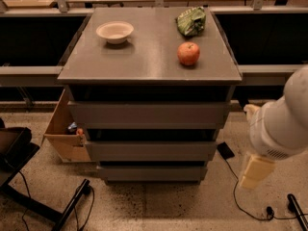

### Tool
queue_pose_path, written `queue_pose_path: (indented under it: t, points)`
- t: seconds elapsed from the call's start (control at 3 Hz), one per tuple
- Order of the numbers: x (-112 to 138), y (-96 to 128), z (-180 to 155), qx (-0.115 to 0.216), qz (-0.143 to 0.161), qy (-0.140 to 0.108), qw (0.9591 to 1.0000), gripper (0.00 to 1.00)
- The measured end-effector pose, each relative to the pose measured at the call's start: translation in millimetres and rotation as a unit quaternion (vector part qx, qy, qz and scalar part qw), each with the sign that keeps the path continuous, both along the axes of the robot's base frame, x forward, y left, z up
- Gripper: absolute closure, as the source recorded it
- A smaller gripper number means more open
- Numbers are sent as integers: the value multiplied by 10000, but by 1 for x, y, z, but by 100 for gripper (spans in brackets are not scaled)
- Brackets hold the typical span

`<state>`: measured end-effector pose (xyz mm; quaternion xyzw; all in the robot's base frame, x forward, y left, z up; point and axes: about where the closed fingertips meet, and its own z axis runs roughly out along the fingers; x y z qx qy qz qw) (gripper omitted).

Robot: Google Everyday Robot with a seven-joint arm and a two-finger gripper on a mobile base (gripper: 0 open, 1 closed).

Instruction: Open bottom drawer

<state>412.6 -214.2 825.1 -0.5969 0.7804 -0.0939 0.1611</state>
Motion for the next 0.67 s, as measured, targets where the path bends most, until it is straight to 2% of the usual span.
queue_pose_path:
  t: [0.33,0.67]
  points:
    - [-7,0,-73,-359,150,24,9992,0]
    - [-21,-7,-159,-661,135,282,9973,0]
